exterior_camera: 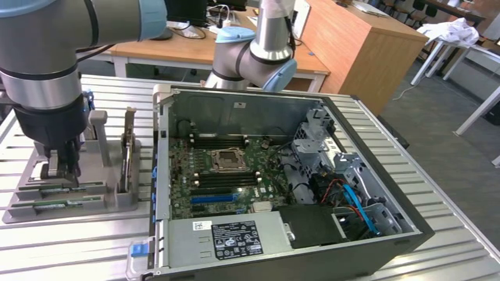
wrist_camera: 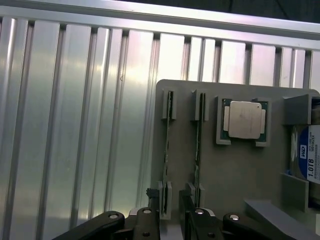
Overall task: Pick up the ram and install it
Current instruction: 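Pick up the ram and move it above insertion slot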
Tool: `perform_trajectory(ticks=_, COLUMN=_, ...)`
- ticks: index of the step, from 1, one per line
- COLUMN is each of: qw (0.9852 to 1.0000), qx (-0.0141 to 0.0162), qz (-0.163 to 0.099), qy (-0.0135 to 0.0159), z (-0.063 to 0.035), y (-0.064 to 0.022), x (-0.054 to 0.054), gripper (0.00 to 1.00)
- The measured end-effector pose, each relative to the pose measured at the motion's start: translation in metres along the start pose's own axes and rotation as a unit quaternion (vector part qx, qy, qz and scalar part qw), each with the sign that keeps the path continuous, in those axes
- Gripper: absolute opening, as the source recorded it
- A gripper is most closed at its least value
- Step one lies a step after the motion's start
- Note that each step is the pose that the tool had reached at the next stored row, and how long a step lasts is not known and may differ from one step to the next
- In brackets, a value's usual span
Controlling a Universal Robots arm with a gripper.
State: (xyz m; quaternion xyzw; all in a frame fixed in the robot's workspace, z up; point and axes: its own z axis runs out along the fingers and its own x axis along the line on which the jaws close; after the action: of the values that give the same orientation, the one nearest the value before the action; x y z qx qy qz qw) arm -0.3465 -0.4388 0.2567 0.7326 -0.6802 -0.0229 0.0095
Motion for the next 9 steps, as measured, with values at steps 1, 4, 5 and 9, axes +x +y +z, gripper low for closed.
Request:
perform_trajectory(ticks=1, qw=1.0, qx=0.0, qz=0.0, qy=0.0, z=0.0004, y=0.0004, x=0.0003, gripper=0.3)
perform_trajectory(ticks=4, qw=1.0, qx=-0.0001, qz=0.0, qy=0.0, z=0.0016, y=0.0021, x=0.0013, gripper=0.3)
perform_trajectory(ticks=5, qw=1.0, qx=0.0, qz=0.0, qy=0.0, z=0.0025, y=0.0029, x=0.002, gripper=0.3)
perform_trajectory(ticks=9, qw=1.0, qx=0.0, qz=0.0, qy=0.0, z=0.0044, y=0.0037, x=0.0032, gripper=0.3)
